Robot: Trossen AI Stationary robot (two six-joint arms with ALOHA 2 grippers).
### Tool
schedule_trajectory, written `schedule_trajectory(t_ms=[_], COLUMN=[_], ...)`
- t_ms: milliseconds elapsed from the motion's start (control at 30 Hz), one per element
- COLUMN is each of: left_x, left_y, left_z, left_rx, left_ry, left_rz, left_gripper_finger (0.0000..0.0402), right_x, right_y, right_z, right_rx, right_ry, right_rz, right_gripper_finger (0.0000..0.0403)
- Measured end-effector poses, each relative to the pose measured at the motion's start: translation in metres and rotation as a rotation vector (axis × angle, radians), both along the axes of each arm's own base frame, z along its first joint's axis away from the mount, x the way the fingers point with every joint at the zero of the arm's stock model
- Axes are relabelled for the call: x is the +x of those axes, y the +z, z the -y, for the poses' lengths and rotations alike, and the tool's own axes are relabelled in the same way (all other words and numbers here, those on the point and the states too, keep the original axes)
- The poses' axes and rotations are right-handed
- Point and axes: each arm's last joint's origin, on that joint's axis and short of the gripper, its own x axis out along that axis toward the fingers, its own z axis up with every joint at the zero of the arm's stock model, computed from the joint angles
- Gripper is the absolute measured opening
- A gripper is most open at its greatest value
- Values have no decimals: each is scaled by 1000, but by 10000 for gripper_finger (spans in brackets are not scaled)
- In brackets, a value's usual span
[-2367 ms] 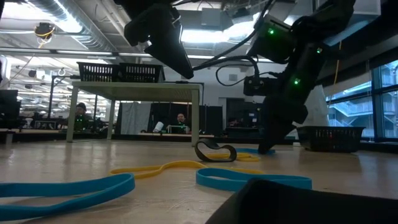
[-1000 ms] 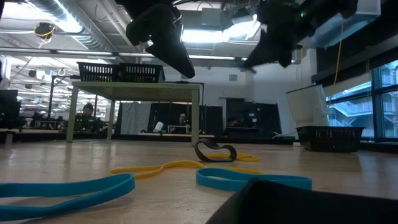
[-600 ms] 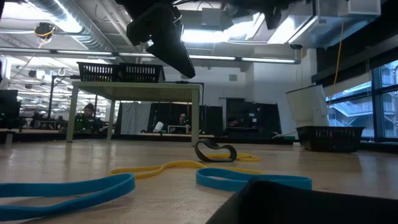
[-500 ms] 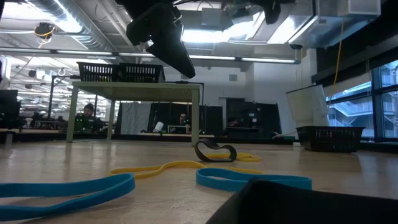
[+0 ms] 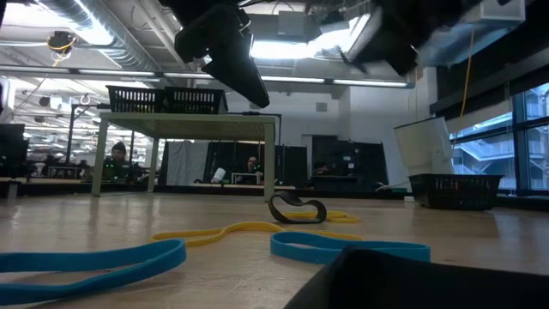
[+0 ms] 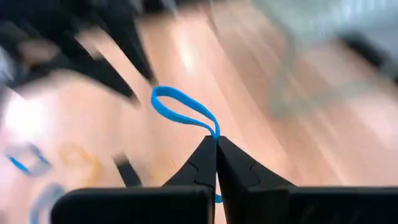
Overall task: Pick & Place Office Desk Supplies
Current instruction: Put the blue rubber band into the black bin
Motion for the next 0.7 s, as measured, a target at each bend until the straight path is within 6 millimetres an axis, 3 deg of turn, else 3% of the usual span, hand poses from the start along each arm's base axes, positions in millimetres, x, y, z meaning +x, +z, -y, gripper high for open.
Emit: schedule_trajectory(t_ms=[300,467,700], left_x=[1,4,5], left_y=[1,3,3], left_z=[0,2,2], left_rx=[-4,-20,-22], left_ry=[0,-1,-1], left_rz=[11,58,65], left_gripper_finger=[130,130,130], right_x=[-39,-55,-69], right_y=[-31,-37,-62], right_z=[14,26,43], right_rx=[4,-8,-5], right_ry=[-348,-563,-672], right_rz=[-420,-517,-608], right_gripper_finger=[5,5,5])
